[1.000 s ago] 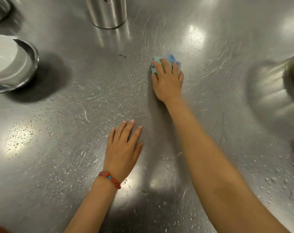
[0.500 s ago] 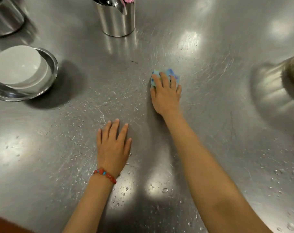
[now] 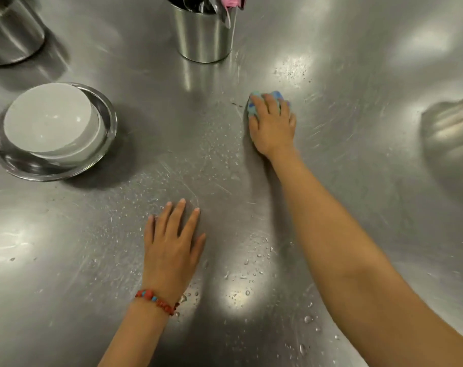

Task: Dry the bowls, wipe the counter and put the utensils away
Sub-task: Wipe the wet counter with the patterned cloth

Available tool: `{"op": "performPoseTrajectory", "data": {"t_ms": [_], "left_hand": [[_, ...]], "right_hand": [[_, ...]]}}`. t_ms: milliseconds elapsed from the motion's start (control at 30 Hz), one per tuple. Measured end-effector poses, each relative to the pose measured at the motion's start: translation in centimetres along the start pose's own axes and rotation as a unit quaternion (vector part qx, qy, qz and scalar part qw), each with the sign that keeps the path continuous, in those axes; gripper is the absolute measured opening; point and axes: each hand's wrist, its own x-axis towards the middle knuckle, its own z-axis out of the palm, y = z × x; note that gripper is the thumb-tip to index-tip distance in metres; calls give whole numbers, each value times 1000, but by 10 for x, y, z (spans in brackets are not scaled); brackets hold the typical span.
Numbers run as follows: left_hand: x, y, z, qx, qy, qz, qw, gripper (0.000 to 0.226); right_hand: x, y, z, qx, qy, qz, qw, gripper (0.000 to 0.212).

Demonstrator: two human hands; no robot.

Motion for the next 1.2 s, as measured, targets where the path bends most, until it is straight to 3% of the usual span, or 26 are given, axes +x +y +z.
{"op": "performPoseTrajectory", "data": {"t_ms": [100,267,400,533,600,767,867,967,1067,1200], "left_hand": [[0,-3,-1,5,-5,7,1000,56],[1,-3,-5,9,-24,0,1000,49],[1,-6,-8,0,-36,8,999,52],[-1,-13,-11,-20,-34,5,999,63],[-3,-21,-14,-25,-29,-8,999,59],[-6,-49,-26,-31,-43,-59,997,70],[-6,-60,-28,-25,-50,-67,996,71],[-6,-64,-25,-13,-54,-64,996,69],[-7,-63,-24,-14,-49,-65,997,66],[-8,-64,-24,-16,-39,-57,997,53]], "right_hand": [[-12,-7,2,-6,12,-1,1000,45],[-120,-33,20,-1,28,-89,996,42],[-72,-36,15,-35,10,-97,995,45],[-7,-51,16,1,1,-32,999,51],[-17,-55,18,9,11,-26,1000,52],[-93,-54,27,11,8,-116,993,50],[-58,-53,22,0,-3,-136,991,48],[2,-67,22,1,3,-84,996,49],[7,-82,28,24,9,-30,999,50],[-74,-89,39,20,9,-138,990,47]]}}
